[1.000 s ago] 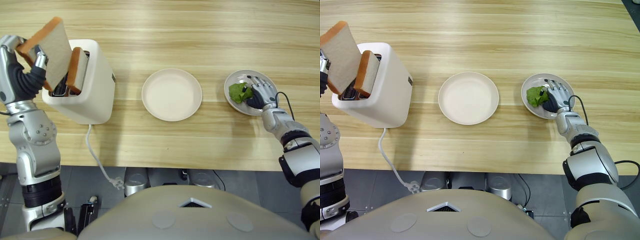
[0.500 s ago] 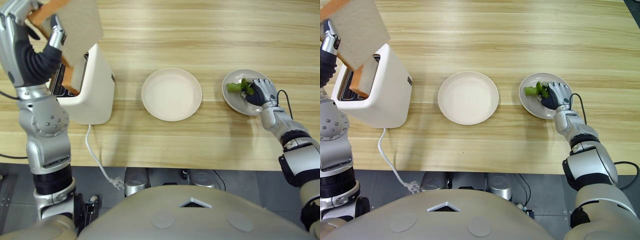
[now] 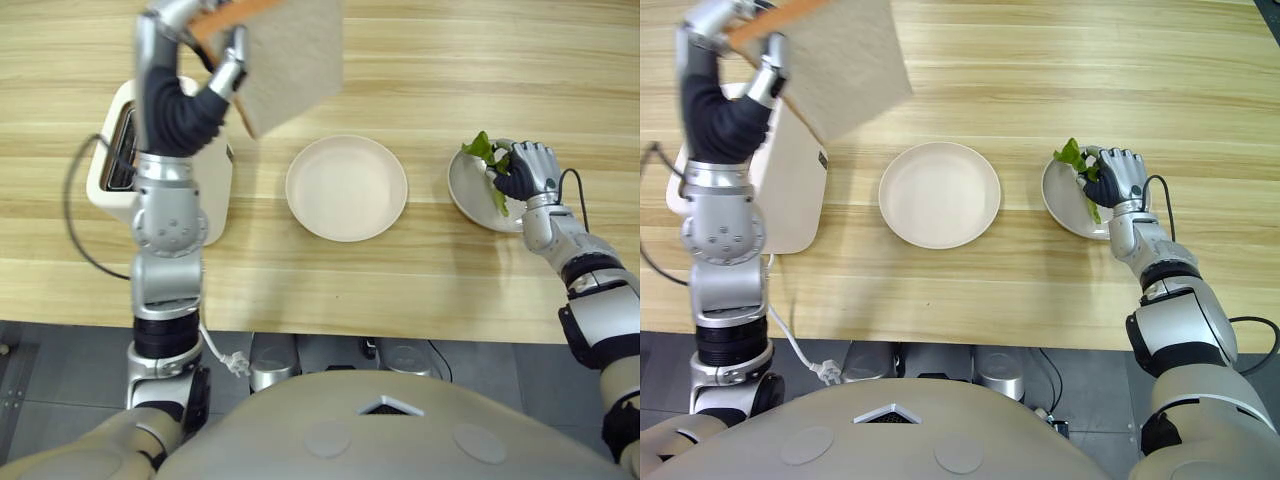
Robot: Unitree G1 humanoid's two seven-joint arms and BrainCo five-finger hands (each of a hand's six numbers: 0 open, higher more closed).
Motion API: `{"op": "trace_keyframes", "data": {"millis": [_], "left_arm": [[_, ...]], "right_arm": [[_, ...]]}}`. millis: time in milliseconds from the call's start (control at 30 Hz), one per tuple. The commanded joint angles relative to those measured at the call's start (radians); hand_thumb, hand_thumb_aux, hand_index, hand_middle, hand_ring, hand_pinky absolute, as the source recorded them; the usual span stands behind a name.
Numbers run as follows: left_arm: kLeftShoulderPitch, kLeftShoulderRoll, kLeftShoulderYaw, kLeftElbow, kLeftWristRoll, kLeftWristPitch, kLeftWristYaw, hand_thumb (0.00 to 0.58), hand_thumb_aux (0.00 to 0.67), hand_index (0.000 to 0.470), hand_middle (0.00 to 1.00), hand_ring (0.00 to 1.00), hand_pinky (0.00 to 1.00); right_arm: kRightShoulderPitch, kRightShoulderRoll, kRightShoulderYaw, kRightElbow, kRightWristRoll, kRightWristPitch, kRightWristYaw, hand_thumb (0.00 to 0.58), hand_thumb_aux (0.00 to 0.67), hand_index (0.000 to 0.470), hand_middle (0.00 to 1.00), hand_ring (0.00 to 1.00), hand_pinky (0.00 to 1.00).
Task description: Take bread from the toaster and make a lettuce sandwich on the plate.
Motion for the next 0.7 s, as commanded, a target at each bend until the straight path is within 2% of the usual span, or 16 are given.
{"op": "trace_keyframes", "data": {"millis": [33, 233, 500, 700], "left_arm": [[-0.009, -0.040, -0.088, 0.187, -0.067, 0.009, -0.085, 0.580, 0.670, 0.460, 1.00, 1.00, 1.00], [-0.031, -0.103, -0.150, 0.447, -0.147, 0.003, -0.179, 0.580, 0.670, 0.460, 1.00, 1.00, 1.00], [-0.111, -0.131, -0.137, 0.701, -0.224, 0.010, -0.259, 0.580, 0.670, 0.460, 1.00, 1.00, 1.00], [-0.195, -0.129, -0.128, 0.819, -0.266, 0.020, -0.317, 0.580, 0.670, 0.460, 1.00, 1.00, 1.00]], "right_arm": [[-0.020, -0.009, -0.003, -0.028, -0.004, -0.023, -0.019, 0.580, 0.670, 0.460, 1.00, 1.00, 1.00], [-0.041, -0.026, -0.018, -0.088, 0.002, -0.064, -0.051, 0.580, 0.670, 0.460, 1.00, 1.00, 1.00], [-0.042, -0.038, -0.035, -0.168, -0.009, -0.087, -0.072, 0.580, 0.670, 0.460, 1.00, 1.00, 1.00], [-0.037, -0.036, -0.036, -0.183, -0.012, -0.089, -0.075, 0.580, 0.670, 0.460, 1.00, 1.00, 1.00]]}}
